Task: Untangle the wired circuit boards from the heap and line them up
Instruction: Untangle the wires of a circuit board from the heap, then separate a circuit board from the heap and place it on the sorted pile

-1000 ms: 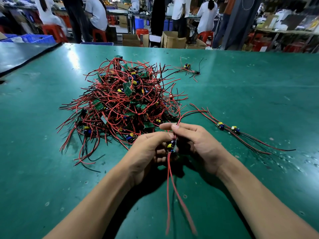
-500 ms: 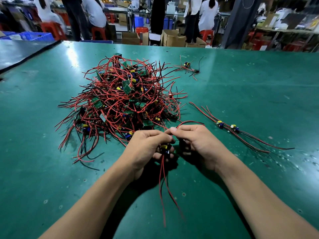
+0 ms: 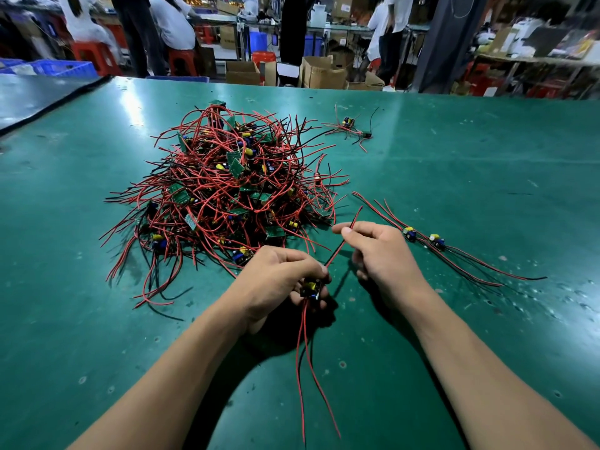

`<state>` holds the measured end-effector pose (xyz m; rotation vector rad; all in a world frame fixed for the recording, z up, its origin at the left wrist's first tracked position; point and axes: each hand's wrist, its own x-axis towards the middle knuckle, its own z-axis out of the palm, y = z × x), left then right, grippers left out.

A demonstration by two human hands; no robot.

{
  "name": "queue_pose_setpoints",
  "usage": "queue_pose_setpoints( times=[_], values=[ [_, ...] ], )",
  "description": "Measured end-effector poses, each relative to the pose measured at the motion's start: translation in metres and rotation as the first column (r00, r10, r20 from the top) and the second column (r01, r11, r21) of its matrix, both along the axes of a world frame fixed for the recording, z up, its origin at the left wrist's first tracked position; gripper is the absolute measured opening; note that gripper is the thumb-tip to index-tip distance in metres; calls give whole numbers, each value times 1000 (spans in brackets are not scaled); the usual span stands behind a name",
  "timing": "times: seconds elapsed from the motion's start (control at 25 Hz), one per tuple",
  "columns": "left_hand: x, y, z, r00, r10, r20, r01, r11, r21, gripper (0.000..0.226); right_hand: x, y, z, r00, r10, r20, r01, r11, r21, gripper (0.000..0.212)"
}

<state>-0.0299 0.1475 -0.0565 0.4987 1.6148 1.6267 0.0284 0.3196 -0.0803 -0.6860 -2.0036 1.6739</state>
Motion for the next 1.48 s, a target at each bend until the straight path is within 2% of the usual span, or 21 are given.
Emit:
queue_pose_setpoints(
  times=[0.08,0.16,0.4,0.44,0.48,0.52,0.56,0.6,0.64,0.72,0.8,0.88,1.08,1.24,1.4,1.48],
  values=[
    [-1,0,1,1000,-8,7,8,1000,1,15,1,1,1,1000,-19,-11,20,985,170,13],
    [-2,-1,2,1000,-21,3,21,1000,-2,16,2,2,2,996,-54,-68,70,959,276,11],
    [-1,-2,1,998,-46,46,45,999,14,22,4,10,1,966,-206,-154,252,877,409,11],
    [-2,-1,1,998,-39,47,38,999,16,23,3,9,0,968,-203,-147,245,891,383,14],
    [-2,-1,0,999,-24,44,24,1000,19,21,1,7,-1,969,-197,-150,233,931,282,18],
    [-2,0,-1,999,-3,37,2,1000,22,18,0,4,0,968,-184,-173,201,976,85,22],
    [-2,1,-2,999,25,25,-26,999,25,16,-2,-1,3,963,-167,-210,134,978,-161,24],
    [-3,2,-3,998,56,13,-56,998,31,14,-4,-5,6,962,-139,-236,47,933,-357,24],
    [-3,3,-4,997,81,5,-81,996,39,13,-4,-8,6,968,-78,-237,-37,894,-447,22],
    [-2,4,-6,994,112,10,-112,992,65,14,0,-15,6,973,146,-180,-214,863,-458,24],
    [-2,5,-8,990,136,18,-137,986,90,15,4,-21,6,929,348,-124,-365,816,-447,25],
    [-2,5,-8,989,147,27,-149,983,103,16,6,-21,6,914,396,-91,-393,805,-445,23],
    [-4,3,-6,989,142,45,-146,986,81,14,4,-25,5,964,255,-80,-266,892,-365,18],
    [-3,1,-2,996,83,-16,-82,995,48,16,0,-23,4,991,94,-96,-118,950,-288,19],
    [0,0,3,999,8,-32,-7,1000,17,16,-2,-13,10,971,-76,-229,-23,915,-403,14],
    [1,0,5,1000,-8,-20,8,1000,23,16,-2,-9,12,962,-92,-255,-30,899,-438,16]
  ],
)
